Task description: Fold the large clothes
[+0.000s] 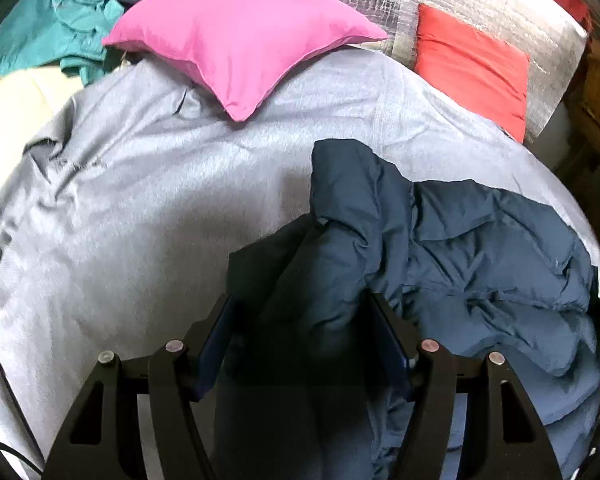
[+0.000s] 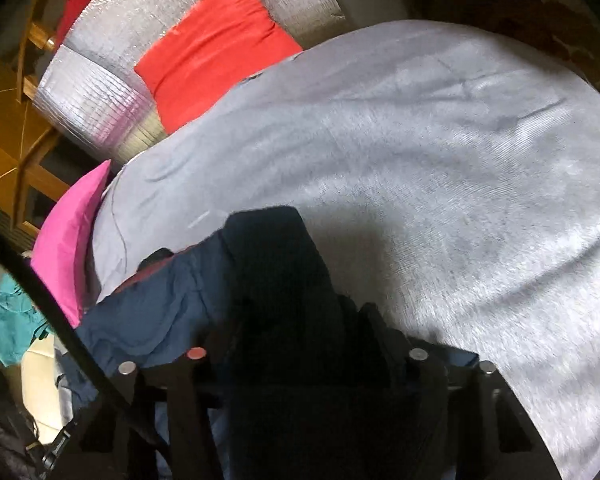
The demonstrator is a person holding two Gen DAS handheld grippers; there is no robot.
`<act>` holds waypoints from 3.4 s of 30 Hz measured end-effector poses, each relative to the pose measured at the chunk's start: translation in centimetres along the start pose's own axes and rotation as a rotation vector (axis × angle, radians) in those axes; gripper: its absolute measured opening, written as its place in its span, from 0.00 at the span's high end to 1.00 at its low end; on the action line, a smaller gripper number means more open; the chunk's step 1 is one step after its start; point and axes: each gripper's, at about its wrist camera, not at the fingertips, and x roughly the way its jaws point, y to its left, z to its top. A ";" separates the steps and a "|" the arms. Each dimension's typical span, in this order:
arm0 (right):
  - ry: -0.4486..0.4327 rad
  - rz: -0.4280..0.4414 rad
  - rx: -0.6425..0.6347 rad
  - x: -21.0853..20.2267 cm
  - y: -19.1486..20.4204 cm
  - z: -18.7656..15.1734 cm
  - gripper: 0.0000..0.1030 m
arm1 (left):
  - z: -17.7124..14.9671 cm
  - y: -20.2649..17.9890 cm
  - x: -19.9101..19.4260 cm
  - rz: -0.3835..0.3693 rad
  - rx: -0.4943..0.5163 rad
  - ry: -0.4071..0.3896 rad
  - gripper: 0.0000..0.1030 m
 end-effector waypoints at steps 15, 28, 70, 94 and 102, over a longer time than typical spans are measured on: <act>-0.077 -0.005 0.085 -2.4 0.2 0.4 0.39 | -0.1 -0.8 -1.0 0.064 0.071 -0.064 0.34; -0.099 0.003 -0.077 -1.3 5.9 -0.6 0.39 | -0.4 -0.8 -1.5 0.091 0.083 -0.084 0.34; 0.110 0.074 -0.274 1.3 17.8 -6.1 0.39 | 0.7 2.7 -1.6 0.159 0.052 0.027 0.32; 0.186 -0.075 -0.499 7.0 28.0 -9.7 0.37 | 1.6 6.3 -2.6 0.181 0.044 0.034 0.30; 0.180 -0.003 -0.542 3.2 31.6 -10.7 0.37 | 1.9 8.5 -4.2 0.174 0.005 0.007 0.30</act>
